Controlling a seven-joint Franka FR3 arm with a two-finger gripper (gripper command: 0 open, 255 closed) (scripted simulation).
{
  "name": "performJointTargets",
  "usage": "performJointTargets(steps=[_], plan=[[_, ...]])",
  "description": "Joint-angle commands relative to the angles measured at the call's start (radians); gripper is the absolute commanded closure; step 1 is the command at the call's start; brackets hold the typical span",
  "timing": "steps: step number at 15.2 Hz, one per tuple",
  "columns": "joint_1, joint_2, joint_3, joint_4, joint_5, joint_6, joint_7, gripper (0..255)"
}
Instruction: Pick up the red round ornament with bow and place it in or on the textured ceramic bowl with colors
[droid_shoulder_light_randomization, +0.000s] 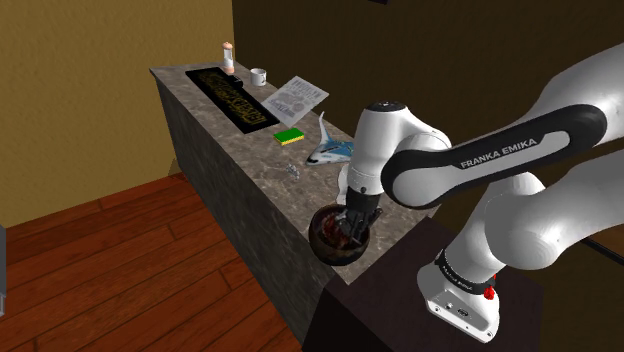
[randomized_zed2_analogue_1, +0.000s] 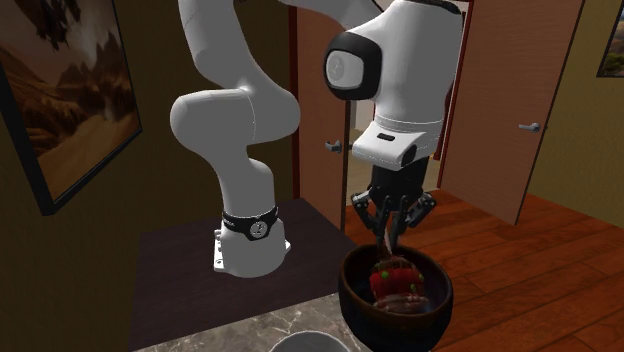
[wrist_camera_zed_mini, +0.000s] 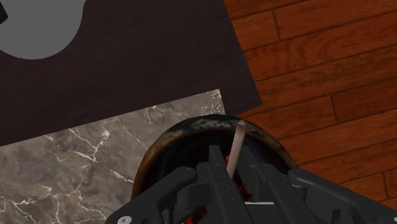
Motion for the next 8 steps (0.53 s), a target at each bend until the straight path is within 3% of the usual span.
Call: performJointTargets(steps=[1, 8], plan=[[-0.001, -0.03, -0.007, 0.014, -0.008, -0.043, 0.005, 255], [-0.004, -0.112, -0.032, 0.065, -0.033, -0.175, 0.017, 255]])
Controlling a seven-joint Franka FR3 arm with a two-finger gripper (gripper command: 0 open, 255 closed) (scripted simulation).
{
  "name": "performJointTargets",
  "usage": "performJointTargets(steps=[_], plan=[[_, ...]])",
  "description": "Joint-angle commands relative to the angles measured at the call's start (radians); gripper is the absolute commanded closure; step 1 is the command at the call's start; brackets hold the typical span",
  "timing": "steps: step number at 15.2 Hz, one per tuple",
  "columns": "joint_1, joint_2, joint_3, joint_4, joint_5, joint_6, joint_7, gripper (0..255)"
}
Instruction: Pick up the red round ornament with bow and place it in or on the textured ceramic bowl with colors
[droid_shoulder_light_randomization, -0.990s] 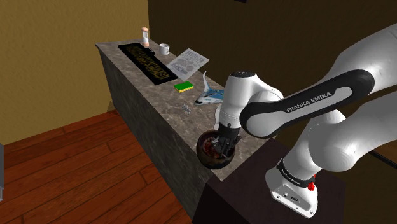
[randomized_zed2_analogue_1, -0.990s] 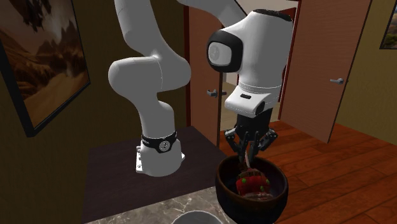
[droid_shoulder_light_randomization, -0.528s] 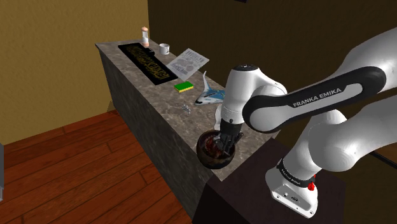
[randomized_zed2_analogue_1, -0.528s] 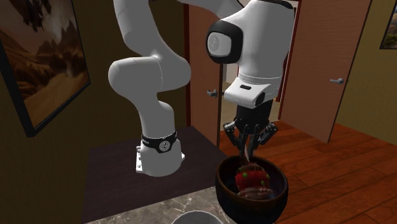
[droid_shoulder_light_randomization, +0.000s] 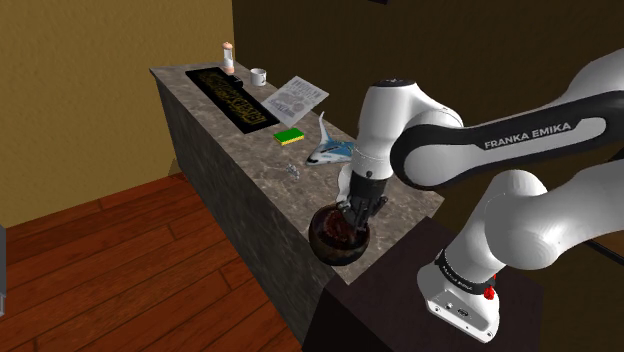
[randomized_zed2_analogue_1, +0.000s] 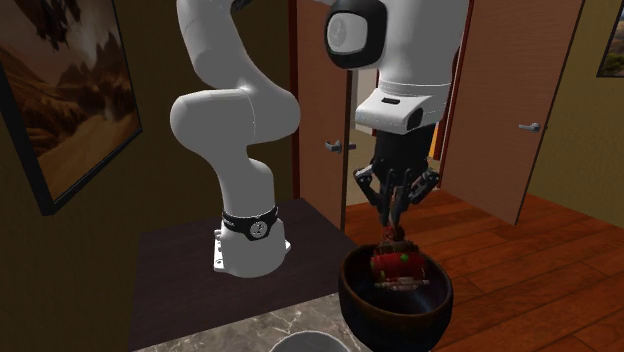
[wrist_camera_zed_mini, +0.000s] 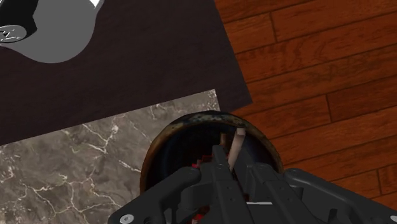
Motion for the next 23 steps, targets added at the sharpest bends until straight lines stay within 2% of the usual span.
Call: performJointTargets(steps=[1, 17, 19, 23], plan=[[-0.002, -0.023, -0.009, 0.014, -0.008, -0.038, 0.002, 255], [-0.014, -0.116, -0.059, 0.165, -0.057, -0.28, 0.024, 255], [-0.05, -0.084, -0.102, 0.244, -0.103, -0.333, -0.01, 255], [-0.047, -0.073, -0.092, 0.197, -0.093, -0.275, -0.015, 255]])
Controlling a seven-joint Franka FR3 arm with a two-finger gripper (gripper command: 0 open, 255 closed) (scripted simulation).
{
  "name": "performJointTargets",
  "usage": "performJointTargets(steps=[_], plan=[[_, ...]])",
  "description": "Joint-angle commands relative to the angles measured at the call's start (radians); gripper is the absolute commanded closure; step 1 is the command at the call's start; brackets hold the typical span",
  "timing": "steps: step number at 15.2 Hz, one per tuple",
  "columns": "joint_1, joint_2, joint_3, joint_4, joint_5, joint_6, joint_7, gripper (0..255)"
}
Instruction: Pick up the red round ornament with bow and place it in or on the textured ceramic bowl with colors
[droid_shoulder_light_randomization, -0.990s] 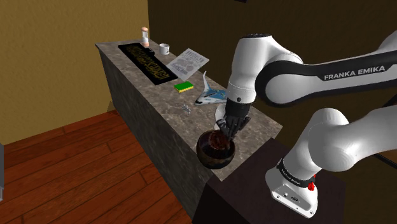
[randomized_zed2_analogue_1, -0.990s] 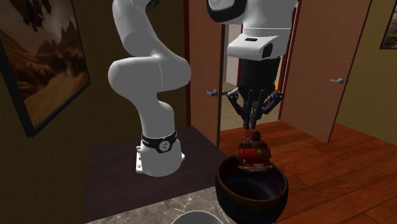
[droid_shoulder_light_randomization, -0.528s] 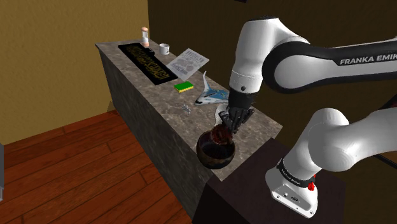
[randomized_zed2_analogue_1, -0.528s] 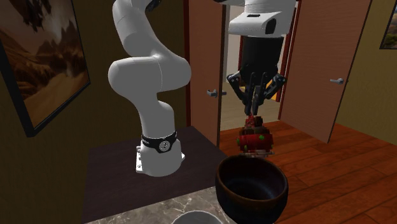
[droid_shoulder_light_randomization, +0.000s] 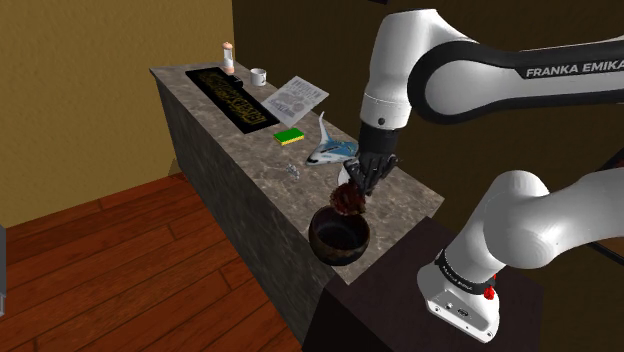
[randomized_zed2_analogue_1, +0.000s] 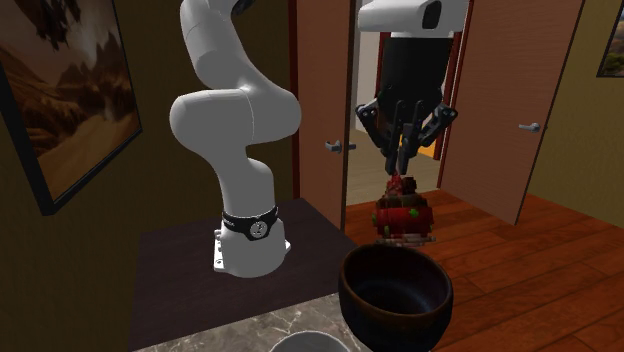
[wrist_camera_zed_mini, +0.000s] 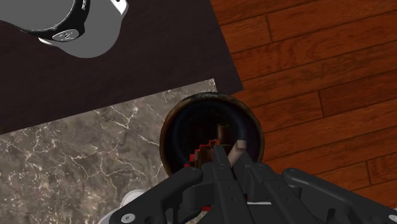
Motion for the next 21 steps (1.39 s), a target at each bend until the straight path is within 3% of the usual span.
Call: performJointTargets(steps=[1, 14, 21], plan=[[0.001, 0.006, 0.004, -0.021, 0.004, 0.027, -0.003, 255], [0.01, 0.083, 0.041, -0.152, 0.039, 0.235, -0.02, 255], [0.01, 0.083, 0.041, -0.152, 0.039, 0.235, -0.02, 255]])
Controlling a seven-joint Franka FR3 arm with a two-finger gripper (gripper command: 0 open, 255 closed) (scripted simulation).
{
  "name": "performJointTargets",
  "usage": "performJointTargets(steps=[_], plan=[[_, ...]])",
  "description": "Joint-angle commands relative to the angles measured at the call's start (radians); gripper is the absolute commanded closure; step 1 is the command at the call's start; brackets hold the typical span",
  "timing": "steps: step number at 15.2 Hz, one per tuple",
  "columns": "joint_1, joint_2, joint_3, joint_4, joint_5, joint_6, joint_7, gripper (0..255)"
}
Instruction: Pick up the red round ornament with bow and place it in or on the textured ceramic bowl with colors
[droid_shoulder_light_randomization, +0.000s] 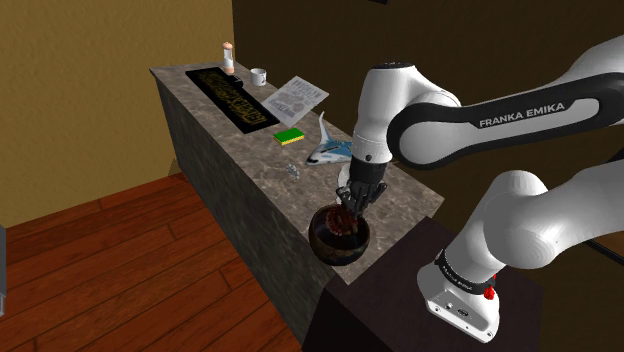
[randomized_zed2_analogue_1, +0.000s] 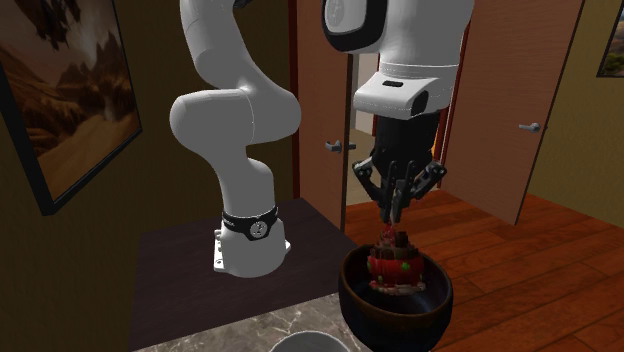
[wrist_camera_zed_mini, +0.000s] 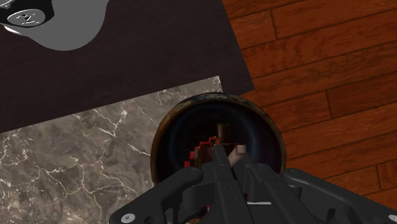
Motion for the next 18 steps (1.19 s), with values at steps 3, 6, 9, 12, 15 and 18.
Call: performJointTargets(steps=[3, 6, 9, 12, 15, 18], plan=[[0.0, 0.0, 0.0, 0.0, 0.0, 0.0, 0.0, 0], [0.0, 0.0, 0.0, 0.0, 0.0, 0.0, 0.0, 0], [-0.008, -0.028, -0.017, 0.052, -0.018, -0.079, 0.003, 0], [-0.015, -0.045, -0.031, 0.102, -0.033, -0.146, 0.005, 0], [-0.015, -0.045, -0.031, 0.102, -0.033, -0.146, 0.005, 0], [-0.015, -0.045, -0.031, 0.102, -0.033, -0.146, 0.005, 0]])
